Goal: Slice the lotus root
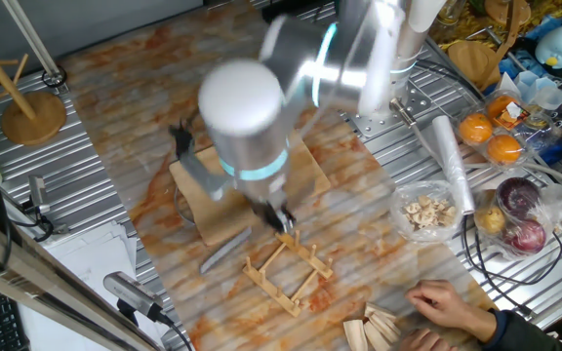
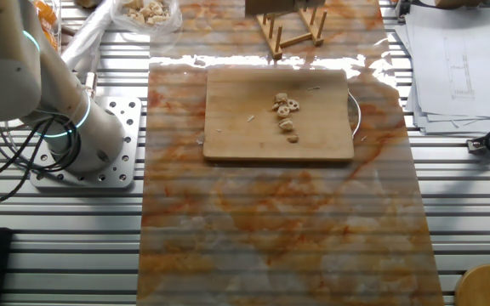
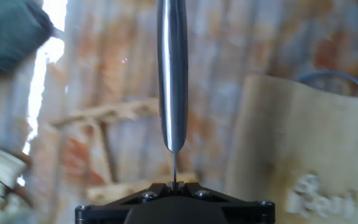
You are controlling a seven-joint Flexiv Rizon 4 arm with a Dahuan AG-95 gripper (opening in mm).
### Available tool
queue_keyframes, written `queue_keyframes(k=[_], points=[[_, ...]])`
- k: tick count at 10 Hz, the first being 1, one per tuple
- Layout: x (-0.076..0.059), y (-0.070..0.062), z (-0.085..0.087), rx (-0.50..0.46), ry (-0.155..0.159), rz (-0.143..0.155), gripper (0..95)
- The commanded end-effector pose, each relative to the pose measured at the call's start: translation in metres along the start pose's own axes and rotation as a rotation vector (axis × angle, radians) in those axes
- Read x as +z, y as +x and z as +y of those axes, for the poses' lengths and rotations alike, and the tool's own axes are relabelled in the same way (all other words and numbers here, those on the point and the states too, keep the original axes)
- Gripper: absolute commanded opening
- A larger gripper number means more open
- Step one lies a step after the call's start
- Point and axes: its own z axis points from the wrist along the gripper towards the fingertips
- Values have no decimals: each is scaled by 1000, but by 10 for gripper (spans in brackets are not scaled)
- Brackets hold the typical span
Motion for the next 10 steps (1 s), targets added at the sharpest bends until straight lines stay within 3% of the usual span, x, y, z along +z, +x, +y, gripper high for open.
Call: queue_keyframes(k=[1,6,10], points=[[7,-8,7,-38,8,-15,0],[13,-10,4,-70,11,-24,0],[26,-15,2,-87,13,-28,0]])
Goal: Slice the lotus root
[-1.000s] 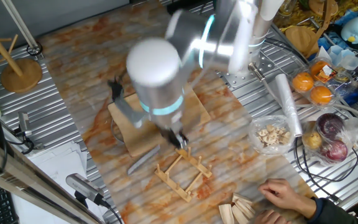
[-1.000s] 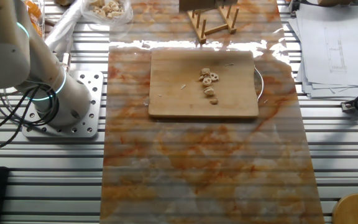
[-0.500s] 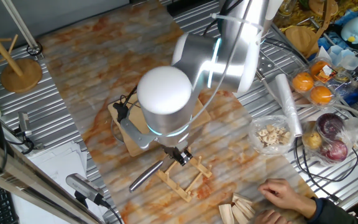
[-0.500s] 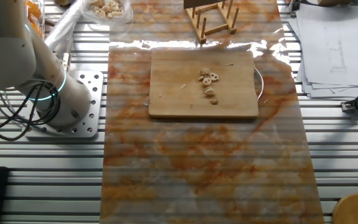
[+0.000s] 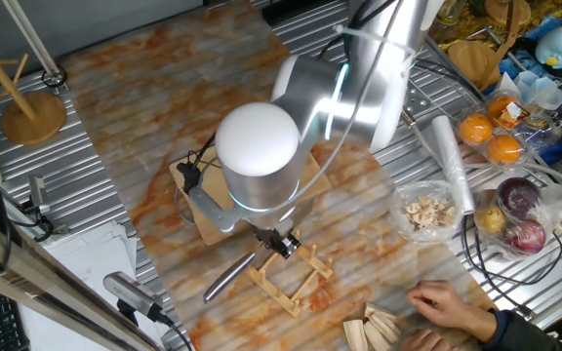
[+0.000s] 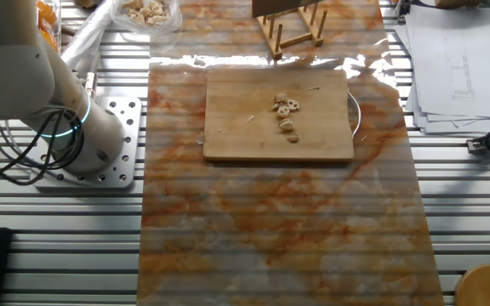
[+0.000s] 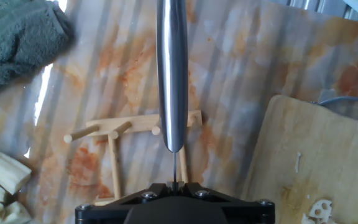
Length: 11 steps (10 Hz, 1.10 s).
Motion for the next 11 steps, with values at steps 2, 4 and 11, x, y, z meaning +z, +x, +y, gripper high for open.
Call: queue_keyframes(k=[2,4,11], points=[[7,0,1,-6,3,-1,0],[16,-1,0,-21,6,-4,0],[66,-4,-8,-63,19,-34,0]])
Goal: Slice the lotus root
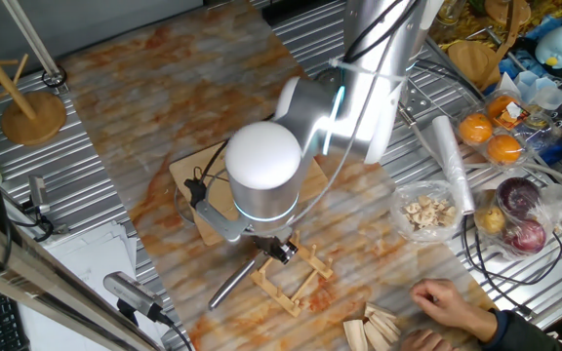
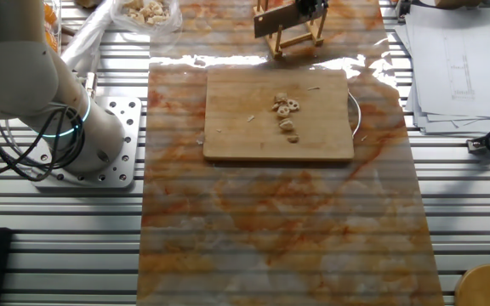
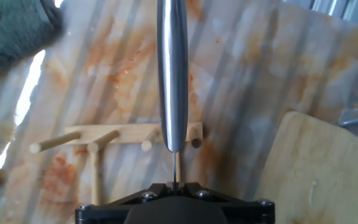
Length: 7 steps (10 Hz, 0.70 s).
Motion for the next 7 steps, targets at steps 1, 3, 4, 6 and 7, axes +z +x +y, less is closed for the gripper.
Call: queue_keyframes(k=[1,3,4,6,7], points=[[6,1,0,-3,4,-1,0],[11,1,-1,-30,7,-13,0],[11,1,-1,-40,10,-16,0],[12,1,-1,-43,11,-18,380],[12,1,-1,-41,13,-19,380]])
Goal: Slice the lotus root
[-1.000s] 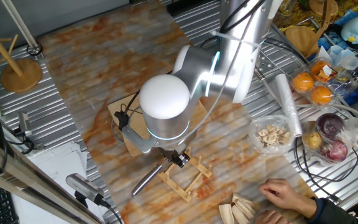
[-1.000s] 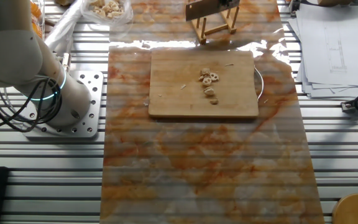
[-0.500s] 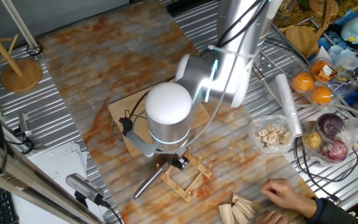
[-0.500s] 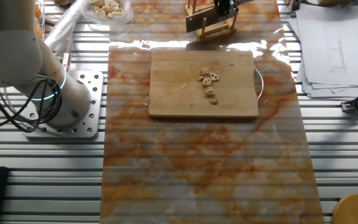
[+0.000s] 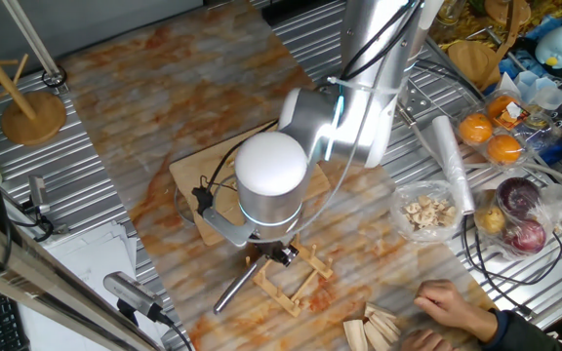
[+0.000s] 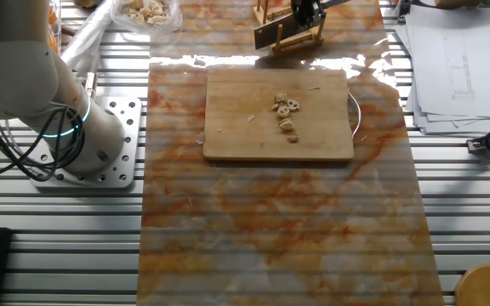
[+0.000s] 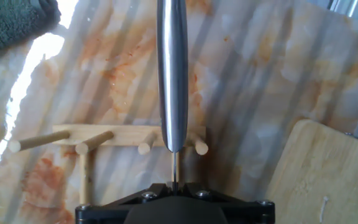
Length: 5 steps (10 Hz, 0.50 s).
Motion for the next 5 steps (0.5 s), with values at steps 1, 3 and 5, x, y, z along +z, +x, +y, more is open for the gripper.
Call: queue_keyframes(k=[1,3,5], points=[[0,0,0,0,5,1,570],[0,0,0,-3,4,2,570],[-15,-2,0,3,-16,17,570]])
